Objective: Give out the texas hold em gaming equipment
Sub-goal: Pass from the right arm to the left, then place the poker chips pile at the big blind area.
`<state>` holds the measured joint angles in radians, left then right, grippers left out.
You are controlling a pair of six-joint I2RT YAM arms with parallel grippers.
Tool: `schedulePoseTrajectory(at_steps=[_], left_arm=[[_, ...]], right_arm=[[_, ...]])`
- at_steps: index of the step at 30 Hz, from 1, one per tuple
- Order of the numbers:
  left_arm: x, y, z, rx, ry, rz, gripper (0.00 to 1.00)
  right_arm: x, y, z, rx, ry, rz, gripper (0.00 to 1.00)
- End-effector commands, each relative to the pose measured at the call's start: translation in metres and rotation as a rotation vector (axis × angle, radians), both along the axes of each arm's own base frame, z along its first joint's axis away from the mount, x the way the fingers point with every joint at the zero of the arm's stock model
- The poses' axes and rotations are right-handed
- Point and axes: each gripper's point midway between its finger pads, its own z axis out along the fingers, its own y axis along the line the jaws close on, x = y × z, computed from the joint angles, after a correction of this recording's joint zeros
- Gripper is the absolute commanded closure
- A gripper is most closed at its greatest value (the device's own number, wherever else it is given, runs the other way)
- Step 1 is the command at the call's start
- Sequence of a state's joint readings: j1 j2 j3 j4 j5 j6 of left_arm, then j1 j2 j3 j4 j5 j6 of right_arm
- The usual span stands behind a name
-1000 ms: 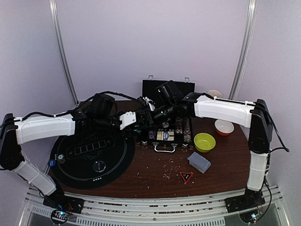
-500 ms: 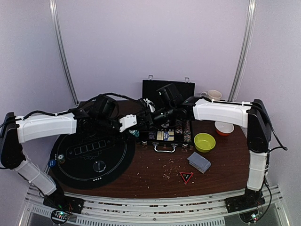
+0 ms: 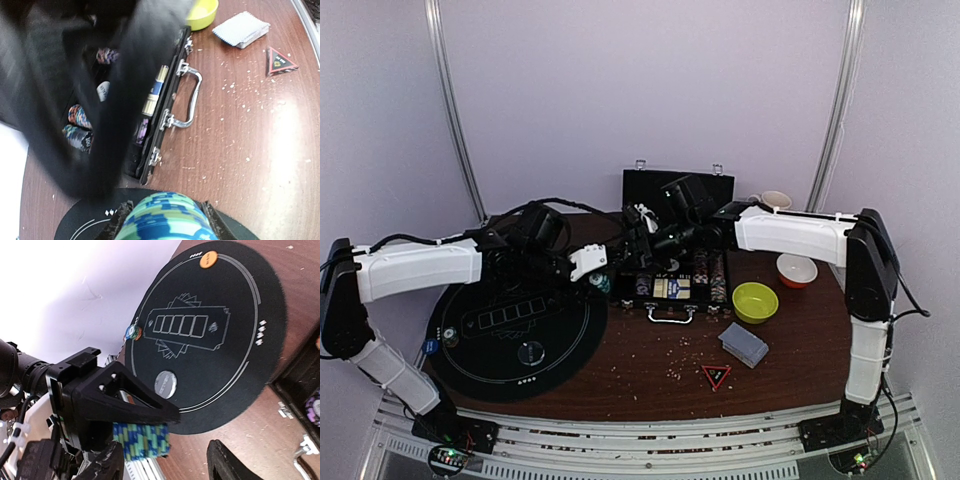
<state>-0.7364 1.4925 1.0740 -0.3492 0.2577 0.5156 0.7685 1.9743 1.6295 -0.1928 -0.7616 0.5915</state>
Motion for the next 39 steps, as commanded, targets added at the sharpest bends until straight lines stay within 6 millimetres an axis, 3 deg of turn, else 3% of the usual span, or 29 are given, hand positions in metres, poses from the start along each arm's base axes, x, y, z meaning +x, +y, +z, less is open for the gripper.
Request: schedulePoseTrajectory(at_steps=[1, 6, 11, 26, 32, 39], left_arm=[[0.012, 0.004, 0.005, -0.034, 0.0, 0.04, 1.0], [0.027, 0.021, 0.002, -0.034, 0.016, 0.108, 1.0], [0.056, 0.045, 0.002, -0.034, 0.01, 0.213, 1.0], [0.162, 0.153, -0.026, -0.015, 0.041, 0.586, 1.0], [0.196, 0.176, -0.052, 0.0, 0.067, 0.685, 1.0], [0.233, 0.195, -0.062, -0.007, 0.088, 0.83, 1.0]], right_arm=[[0.016, -0.018, 0.02, -0.007, -0.074, -0.058, 0.41], [0.03, -0.04, 0.023, -0.067, -0.119, -0.122, 0.41], [0.035, -0.059, 0.029, -0.117, -0.169, -0.151, 0.41], [0.033, -0.109, 0.051, -0.192, -0.295, -0.204, 0.4], [0.031, -0.119, 0.054, -0.201, -0.307, -0.215, 0.4], [0.03, -0.128, 0.059, -0.218, -0.333, -0.225, 0.4]])
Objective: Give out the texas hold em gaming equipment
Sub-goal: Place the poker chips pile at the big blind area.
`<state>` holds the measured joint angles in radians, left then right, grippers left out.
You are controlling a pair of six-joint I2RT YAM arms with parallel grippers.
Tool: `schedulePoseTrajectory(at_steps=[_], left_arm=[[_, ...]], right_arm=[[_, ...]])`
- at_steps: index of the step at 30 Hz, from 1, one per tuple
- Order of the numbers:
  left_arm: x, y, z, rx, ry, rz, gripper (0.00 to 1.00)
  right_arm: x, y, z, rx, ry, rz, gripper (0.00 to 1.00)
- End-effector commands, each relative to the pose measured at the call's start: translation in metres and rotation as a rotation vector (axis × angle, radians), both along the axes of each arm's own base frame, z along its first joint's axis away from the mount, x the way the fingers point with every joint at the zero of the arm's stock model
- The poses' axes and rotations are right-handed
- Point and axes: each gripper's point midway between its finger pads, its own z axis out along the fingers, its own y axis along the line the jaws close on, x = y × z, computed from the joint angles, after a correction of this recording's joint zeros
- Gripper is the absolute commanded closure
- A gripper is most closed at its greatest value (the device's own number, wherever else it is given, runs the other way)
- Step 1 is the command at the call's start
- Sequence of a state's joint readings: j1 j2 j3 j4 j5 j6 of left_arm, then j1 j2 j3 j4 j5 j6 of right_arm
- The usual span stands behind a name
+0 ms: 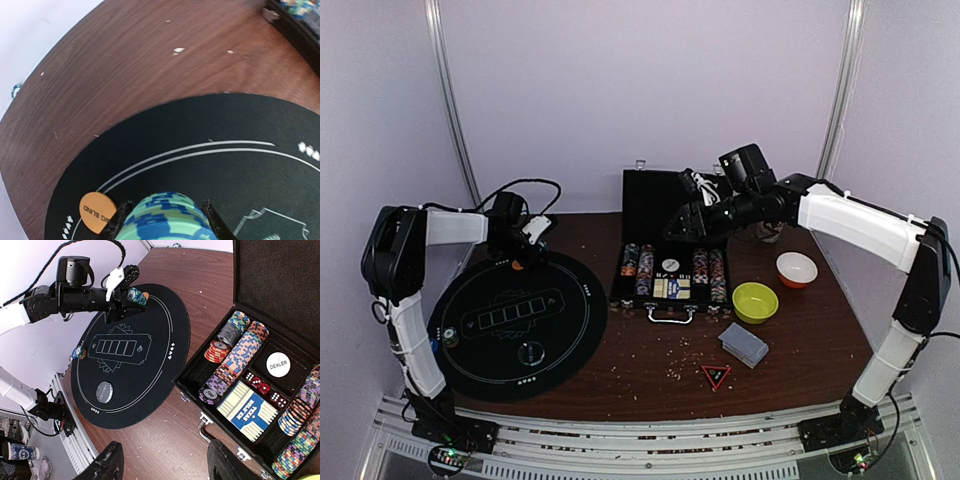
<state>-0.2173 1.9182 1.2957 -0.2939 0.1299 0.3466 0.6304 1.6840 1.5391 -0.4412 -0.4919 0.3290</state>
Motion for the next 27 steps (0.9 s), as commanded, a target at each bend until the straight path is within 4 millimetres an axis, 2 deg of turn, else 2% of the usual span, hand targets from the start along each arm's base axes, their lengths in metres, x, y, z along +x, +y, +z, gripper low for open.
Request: schedulePoseTrajectory(at_steps=[1, 4, 13, 27], left_arm=[[0.04, 0.009, 0.026, -0.039, -0.09, 0.123, 1.0], [0.044, 0.013, 0.018, -0.068, -0.061, 0.207, 1.0], [0.038, 0.018, -0.008, -0.215, 0.004, 0.434, 1.0], [0.035, 0.023, -0.033, -0.186, 0.024, 0.505, 1.0]], right_arm=[[-0.003, -0.013, 0.013, -0.015, -0.049, -0.014, 0.4], [-0.002, -0.014, 0.014, -0.013, -0.053, -0.017, 0.4], [0.001, -0.014, 0.018, -0.006, -0.062, -0.012, 0.4], [-0.002, -0.015, 0.017, 0.004, -0.054, -0.015, 0.4]])
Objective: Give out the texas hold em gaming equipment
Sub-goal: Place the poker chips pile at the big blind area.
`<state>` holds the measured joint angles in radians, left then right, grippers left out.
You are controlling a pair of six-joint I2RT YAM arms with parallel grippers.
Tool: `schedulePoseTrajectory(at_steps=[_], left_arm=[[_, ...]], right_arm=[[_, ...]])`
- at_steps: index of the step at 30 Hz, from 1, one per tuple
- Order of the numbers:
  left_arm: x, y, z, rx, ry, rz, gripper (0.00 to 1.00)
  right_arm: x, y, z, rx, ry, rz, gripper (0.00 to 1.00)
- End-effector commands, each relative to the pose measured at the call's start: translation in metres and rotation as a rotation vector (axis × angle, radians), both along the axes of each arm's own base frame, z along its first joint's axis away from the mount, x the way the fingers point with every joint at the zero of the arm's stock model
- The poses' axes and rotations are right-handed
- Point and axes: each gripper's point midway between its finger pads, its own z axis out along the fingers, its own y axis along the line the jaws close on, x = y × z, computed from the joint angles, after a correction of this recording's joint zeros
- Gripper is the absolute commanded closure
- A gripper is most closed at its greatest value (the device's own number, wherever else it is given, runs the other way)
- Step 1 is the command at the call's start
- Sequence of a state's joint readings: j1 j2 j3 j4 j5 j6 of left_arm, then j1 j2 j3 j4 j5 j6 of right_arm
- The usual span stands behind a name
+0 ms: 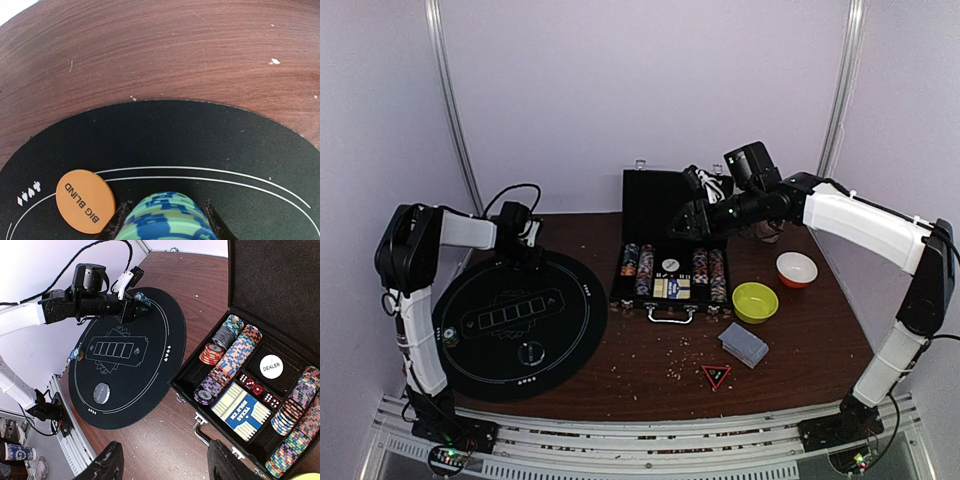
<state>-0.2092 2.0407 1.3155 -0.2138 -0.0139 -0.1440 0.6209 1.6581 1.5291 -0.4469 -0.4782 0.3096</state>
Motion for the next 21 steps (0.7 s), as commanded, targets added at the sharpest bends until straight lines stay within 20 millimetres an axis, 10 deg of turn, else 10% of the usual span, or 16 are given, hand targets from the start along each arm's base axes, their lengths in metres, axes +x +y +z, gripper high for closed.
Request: schedulePoseTrajectory(at_steps=[1, 21], left_arm=[[0.014, -0.002, 0.006, 0.006, -0.062, 0.029, 1.0], [0.002, -0.002, -0.021, 0.026, 0.014, 0.086, 0.99]], right_arm=[[-0.002, -0.007, 0.011, 0.014, -0.026, -0.007, 0.4], [-0.001, -0.006, 0.015, 0.022, -0.033, -0.01, 0.4]])
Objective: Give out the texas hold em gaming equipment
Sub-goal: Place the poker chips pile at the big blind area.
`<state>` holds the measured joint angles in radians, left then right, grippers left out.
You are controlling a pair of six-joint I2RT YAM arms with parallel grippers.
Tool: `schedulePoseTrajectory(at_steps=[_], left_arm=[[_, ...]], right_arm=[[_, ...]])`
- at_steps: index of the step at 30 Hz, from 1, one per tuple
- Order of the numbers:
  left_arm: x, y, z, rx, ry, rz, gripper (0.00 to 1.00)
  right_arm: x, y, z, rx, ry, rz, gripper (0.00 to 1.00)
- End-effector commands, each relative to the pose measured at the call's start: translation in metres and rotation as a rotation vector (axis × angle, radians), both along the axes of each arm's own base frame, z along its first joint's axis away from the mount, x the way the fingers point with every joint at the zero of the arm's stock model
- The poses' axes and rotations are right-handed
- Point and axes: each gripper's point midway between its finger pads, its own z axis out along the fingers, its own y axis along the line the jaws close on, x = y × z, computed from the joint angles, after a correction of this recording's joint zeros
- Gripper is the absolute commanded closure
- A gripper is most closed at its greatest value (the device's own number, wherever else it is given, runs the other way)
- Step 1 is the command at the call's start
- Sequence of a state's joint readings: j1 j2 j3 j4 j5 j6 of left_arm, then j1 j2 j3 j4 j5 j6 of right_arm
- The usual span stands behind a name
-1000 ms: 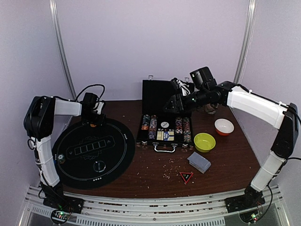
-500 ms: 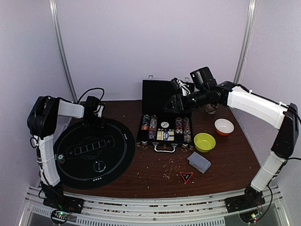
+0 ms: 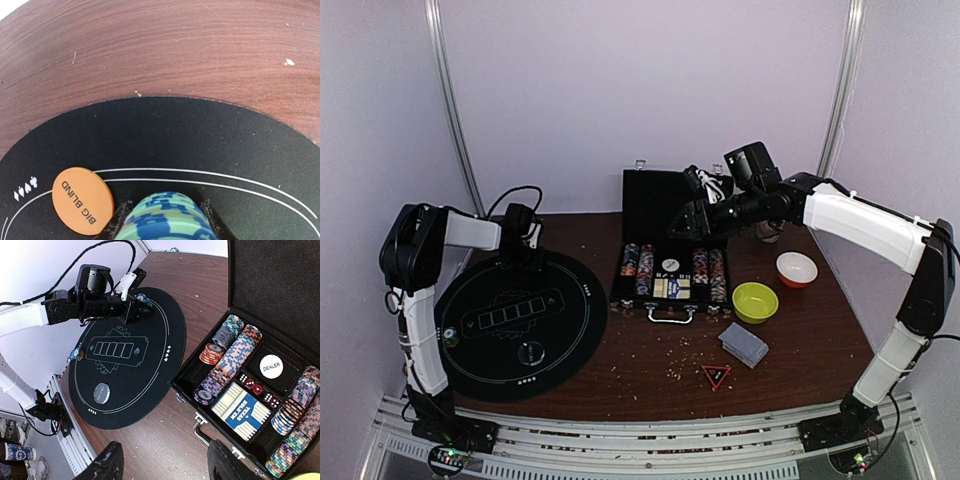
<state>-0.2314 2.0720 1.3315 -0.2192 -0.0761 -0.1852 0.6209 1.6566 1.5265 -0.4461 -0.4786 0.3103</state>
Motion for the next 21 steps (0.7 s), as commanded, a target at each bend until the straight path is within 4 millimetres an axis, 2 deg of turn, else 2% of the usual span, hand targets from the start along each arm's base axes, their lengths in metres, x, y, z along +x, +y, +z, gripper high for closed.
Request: schedulePoseTrajectory(at_steps=[1, 6, 14, 21], left_arm=[[-0.001, 0.0, -0.013, -0.004, 0.005, 0.046, 0.97], [-0.004, 0.003, -0.019, 0.0, 0.013, 0.069, 0.89], [-0.005, 0.004, -0.016, 0.0, -0.007, 0.073, 0.71], [-0.005, 0.008, -0.014, 0.009, -0.017, 0.095, 0.63]], right_arm=[[0.0, -0.006, 0.016, 0.024, -0.036, -0.01, 0.4], [-0.002, -0.007, 0.018, 0.022, -0.038, -0.008, 0.4], [-0.002, -0.005, 0.024, 0.041, -0.049, -0.008, 0.4], [-0.003, -0.006, 0.029, 0.054, -0.054, -0.007, 0.4]])
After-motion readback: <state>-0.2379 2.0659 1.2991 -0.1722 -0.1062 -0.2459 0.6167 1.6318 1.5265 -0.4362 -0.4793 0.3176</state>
